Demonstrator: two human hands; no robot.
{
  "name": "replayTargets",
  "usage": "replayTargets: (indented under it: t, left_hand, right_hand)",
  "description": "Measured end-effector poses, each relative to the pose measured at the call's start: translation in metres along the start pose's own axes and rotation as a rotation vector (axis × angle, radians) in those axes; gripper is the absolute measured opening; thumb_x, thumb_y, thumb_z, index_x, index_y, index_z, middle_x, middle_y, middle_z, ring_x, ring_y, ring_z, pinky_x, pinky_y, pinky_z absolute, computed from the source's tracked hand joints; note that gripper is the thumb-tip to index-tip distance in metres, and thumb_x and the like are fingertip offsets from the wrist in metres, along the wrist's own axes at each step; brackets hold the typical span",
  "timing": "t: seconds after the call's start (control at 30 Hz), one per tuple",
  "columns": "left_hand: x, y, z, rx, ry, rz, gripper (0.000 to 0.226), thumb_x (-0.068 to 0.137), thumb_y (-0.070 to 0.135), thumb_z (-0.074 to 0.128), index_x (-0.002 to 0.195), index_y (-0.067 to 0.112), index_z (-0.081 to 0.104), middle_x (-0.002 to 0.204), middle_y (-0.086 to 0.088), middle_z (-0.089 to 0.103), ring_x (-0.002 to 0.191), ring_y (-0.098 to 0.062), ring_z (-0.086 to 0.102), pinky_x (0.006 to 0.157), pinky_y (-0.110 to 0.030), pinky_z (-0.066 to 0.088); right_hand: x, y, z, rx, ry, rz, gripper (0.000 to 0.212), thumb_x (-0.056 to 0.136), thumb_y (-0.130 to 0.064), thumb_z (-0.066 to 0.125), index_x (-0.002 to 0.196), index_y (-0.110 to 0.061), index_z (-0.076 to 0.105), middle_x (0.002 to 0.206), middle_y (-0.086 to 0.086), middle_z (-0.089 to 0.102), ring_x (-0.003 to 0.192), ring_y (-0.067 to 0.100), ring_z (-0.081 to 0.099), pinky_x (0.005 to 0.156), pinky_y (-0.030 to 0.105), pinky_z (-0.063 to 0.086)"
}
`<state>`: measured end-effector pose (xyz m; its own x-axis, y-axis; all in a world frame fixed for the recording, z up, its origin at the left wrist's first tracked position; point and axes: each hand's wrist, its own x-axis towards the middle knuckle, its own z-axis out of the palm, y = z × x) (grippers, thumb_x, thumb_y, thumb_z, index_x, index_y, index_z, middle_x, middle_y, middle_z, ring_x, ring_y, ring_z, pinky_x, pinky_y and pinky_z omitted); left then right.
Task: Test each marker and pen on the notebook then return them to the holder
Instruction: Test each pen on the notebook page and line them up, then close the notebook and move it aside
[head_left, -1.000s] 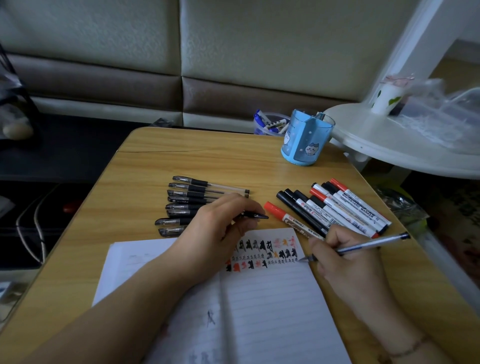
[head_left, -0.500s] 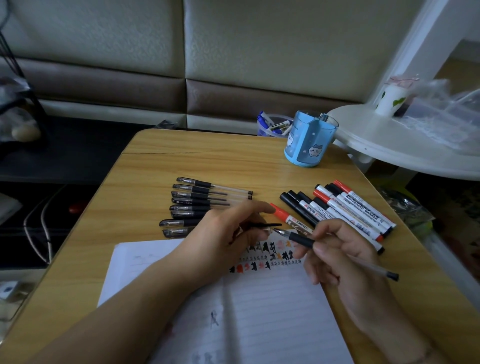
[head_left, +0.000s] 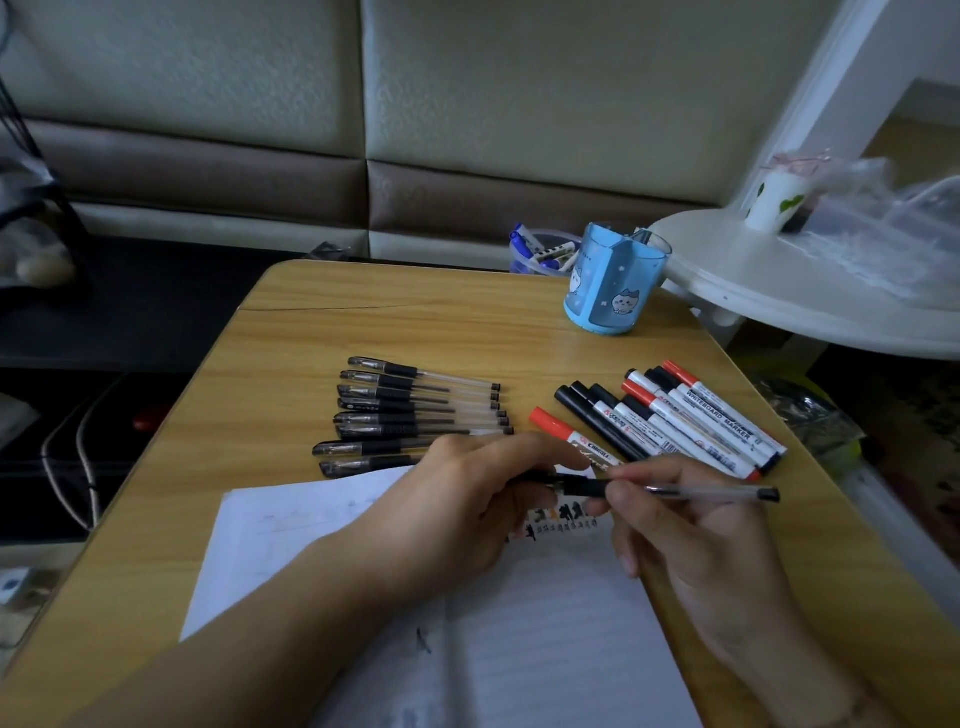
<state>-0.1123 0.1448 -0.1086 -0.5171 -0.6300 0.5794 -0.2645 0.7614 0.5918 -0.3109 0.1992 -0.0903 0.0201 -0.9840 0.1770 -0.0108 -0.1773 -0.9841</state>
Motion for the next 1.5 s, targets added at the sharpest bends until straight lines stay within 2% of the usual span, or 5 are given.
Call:
replayTargets:
  t: [0.3, 0.57, 1.0, 1.23, 1.5]
  left_hand:
    - [0.004, -0.006, 0.001, 0.041, 0.129, 0.002, 0.024, 0.089, 0.000, 0.060, 0.109, 0.012, 0.068, 0.092, 0.011, 0.062, 0.084, 0.000, 0.057, 0.075, -0.012, 0.042]
    - [0.003, -0.012, -0.005, 0.175, 0.433, -0.125, 0.021, 0.086, 0.016, 0.066, 0.107, 0.016, 0.069, 0.110, 0.009, 0.063, 0.109, -0.012, 0.055, 0.092, -0.027, 0.045]
    - [0.002, -0.026, -0.010, 0.025, 0.673, -0.375, 0.020, 0.084, 0.029, 0.057, 0.102, 0.027, 0.065, 0.113, 0.016, 0.049, 0.115, -0.014, 0.048, 0.091, -0.043, 0.049]
    - [0.002, -0.026, -0.008, 0.063, 0.611, -0.369, 0.017, 0.085, 0.025, 0.058, 0.100, 0.028, 0.065, 0.110, 0.018, 0.049, 0.114, -0.006, 0.046, 0.095, -0.042, 0.045]
    - [0.003, -0.021, -0.008, 0.259, 0.457, -0.265, 0.016, 0.087, 0.026, 0.053, 0.098, 0.026, 0.065, 0.102, 0.011, 0.057, 0.100, -0.013, 0.054, 0.082, -0.038, 0.047]
  right_hand:
    - [0.003, -0.007, -0.014, -0.141, 0.071, -0.111, 0.042, 0.065, -0.058, 0.078, 0.083, -0.020, 0.075, 0.073, 0.010, 0.072, 0.057, 0.016, 0.061, 0.048, 0.019, 0.048]
    - [0.040, -0.020, -0.017, -1.156, -0.049, -0.153, 0.013, 0.082, -0.046, 0.062, 0.092, -0.053, 0.060, 0.086, -0.022, 0.061, 0.081, -0.002, 0.056, 0.064, 0.022, 0.047]
    - [0.168, 0.011, 0.064, -1.188, -0.301, 0.049, 0.014, 0.088, -0.042, 0.064, 0.099, -0.037, 0.070, 0.117, -0.012, 0.065, 0.104, 0.007, 0.054, 0.083, 0.029, 0.047]
    - [0.210, -0.007, -0.020, -1.320, 0.410, -0.153, 0.041, 0.076, -0.030, 0.075, 0.114, -0.025, 0.060, 0.133, 0.006, 0.046, 0.121, 0.034, 0.041, 0.094, 0.043, 0.044]
    - [0.204, -0.001, -0.046, -1.349, 0.392, -0.078, 0.059, 0.075, -0.027, 0.074, 0.129, -0.021, 0.050, 0.136, 0.009, 0.036, 0.125, 0.035, 0.032, 0.100, 0.051, 0.039]
